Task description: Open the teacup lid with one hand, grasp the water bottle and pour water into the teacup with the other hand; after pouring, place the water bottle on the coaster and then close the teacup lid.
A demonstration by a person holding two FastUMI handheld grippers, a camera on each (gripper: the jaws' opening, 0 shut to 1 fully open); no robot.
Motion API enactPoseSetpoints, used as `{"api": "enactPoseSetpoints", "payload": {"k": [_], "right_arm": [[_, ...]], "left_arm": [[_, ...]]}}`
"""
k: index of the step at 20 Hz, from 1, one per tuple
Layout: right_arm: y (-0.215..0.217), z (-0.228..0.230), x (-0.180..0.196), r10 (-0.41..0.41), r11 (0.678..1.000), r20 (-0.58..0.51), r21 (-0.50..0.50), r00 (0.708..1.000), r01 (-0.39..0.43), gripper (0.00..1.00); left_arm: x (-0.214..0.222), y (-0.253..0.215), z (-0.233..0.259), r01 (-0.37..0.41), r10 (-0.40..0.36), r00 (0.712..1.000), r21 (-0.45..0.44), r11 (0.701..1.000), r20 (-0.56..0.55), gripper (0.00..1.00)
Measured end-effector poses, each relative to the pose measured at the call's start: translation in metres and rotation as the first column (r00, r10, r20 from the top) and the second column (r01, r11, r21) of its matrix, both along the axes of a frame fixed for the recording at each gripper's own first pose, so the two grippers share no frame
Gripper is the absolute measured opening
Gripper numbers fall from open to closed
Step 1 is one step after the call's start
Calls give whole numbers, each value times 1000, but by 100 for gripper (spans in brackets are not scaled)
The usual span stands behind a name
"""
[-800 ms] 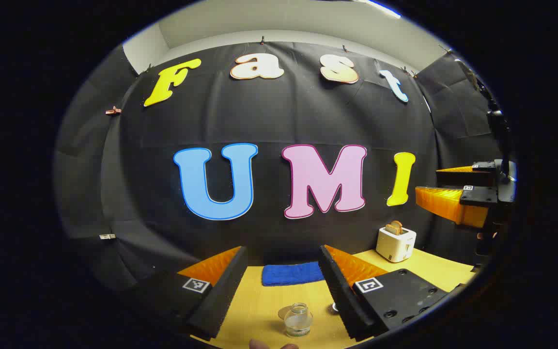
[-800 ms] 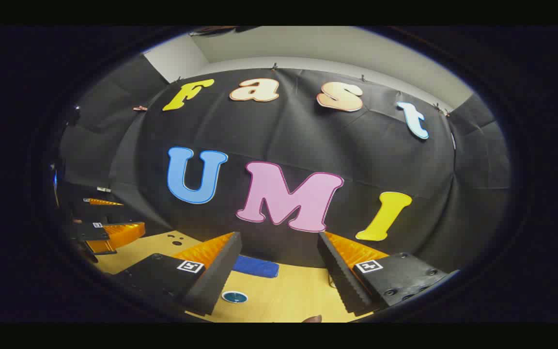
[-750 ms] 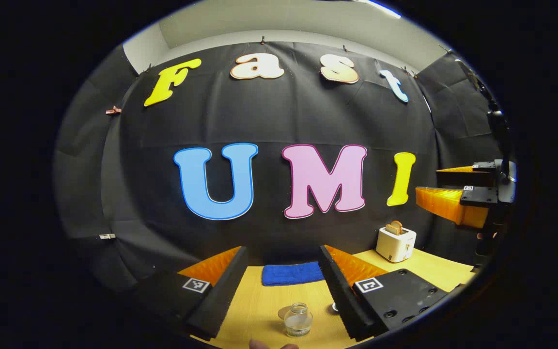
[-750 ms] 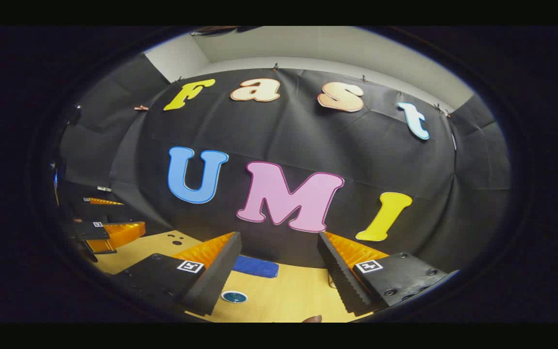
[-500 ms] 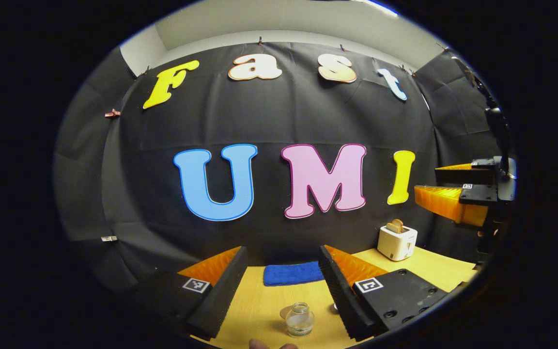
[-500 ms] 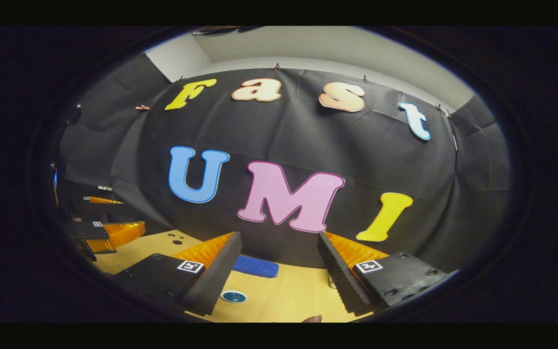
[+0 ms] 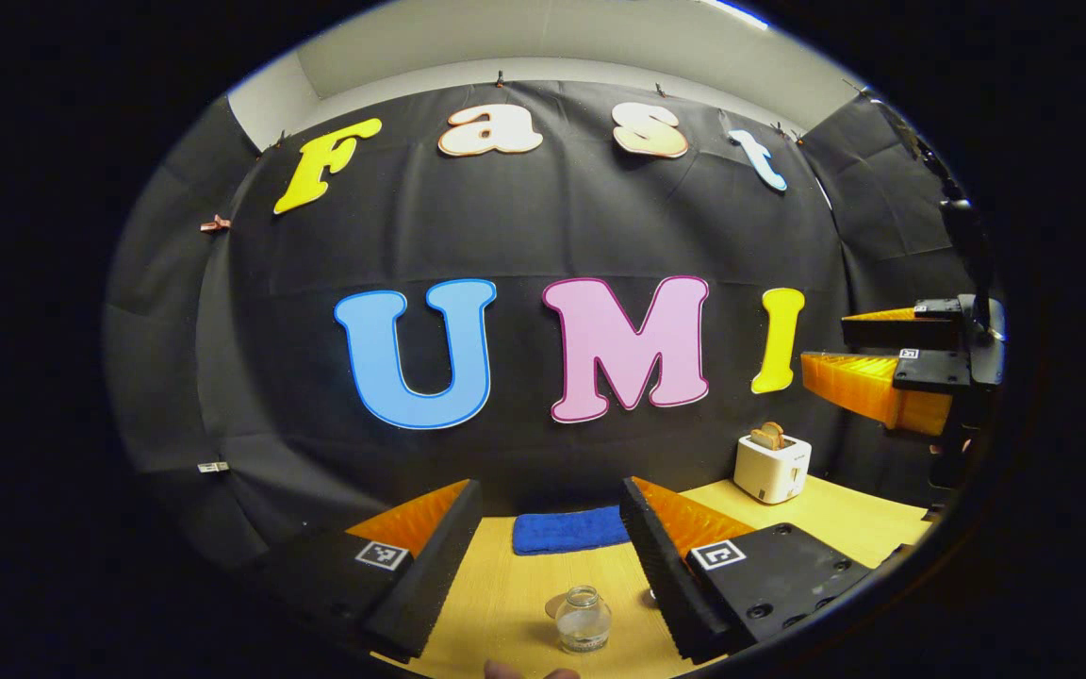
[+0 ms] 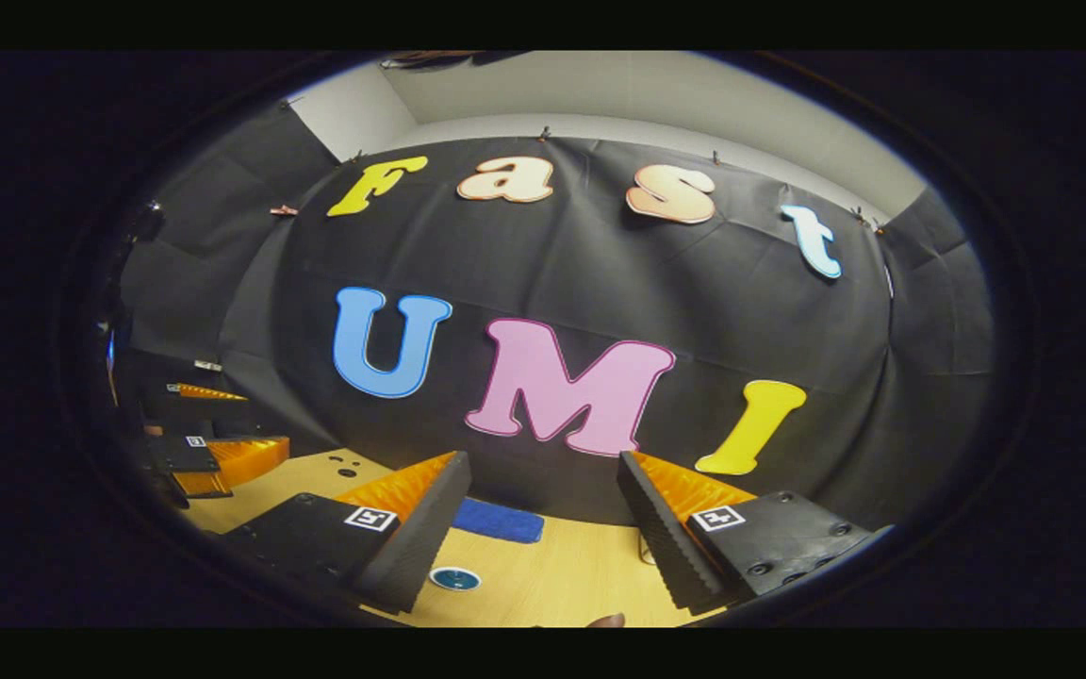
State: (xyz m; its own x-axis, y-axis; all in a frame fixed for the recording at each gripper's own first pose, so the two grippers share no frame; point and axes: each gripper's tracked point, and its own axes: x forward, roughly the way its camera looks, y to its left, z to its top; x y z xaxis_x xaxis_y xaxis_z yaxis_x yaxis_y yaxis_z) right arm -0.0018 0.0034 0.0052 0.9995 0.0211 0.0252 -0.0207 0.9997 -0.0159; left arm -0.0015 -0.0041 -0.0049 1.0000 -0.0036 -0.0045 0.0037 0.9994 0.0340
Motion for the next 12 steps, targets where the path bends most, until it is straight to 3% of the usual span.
{"api": "enactPoseSetpoints", "payload": {"k": [6,12], "right_arm": [[9,-11,4,31,1000,-10,4,999,-31,96],[31,-70,13,90,996,-71,21,993,-89,98]], "left_arm": [[1,-2,-5,3,-3,1000,9,1000,-10,93],[-1,-14,-60,21,-21,996,-4,1000,-84,93]]}}
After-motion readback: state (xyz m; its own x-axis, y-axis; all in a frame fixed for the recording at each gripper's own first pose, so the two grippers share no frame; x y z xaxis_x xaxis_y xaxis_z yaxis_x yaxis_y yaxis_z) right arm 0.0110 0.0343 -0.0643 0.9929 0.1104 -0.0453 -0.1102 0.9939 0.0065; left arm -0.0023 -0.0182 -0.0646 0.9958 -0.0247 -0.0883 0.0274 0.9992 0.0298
